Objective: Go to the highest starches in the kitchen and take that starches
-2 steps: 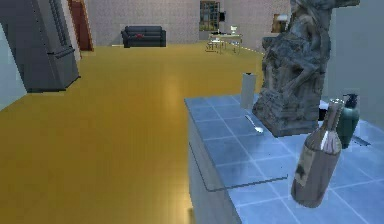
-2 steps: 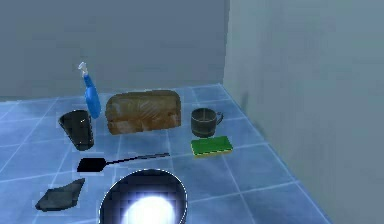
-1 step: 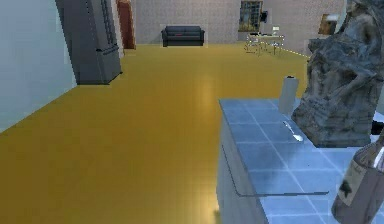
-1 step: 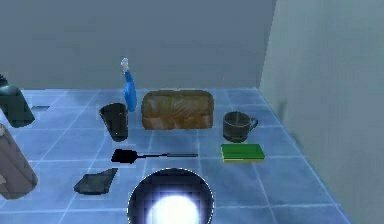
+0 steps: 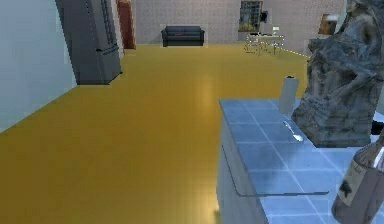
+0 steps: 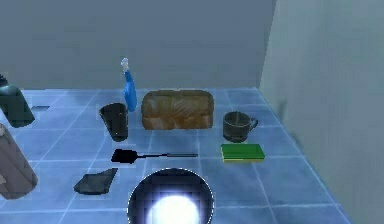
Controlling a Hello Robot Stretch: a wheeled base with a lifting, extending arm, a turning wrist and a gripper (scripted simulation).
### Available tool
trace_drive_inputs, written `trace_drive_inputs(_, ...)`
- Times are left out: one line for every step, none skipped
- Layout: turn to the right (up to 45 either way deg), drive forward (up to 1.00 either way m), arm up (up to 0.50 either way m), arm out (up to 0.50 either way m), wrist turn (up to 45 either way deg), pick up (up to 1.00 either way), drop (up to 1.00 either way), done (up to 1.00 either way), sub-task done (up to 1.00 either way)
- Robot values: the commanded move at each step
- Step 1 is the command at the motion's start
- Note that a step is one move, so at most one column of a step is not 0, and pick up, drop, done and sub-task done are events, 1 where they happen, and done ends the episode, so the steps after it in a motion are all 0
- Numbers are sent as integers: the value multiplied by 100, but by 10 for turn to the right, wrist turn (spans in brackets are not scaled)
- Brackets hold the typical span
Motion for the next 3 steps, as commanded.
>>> trace_drive_inputs(0, 0, 38, 0, 0, 0, 0, 0, 0)
trace_drive_inputs(0, 0, 0, 38, 0, 0, 0, 0, 0)
trace_drive_inputs(0, 0, 0, 0, 450, 0, 0, 0, 0)
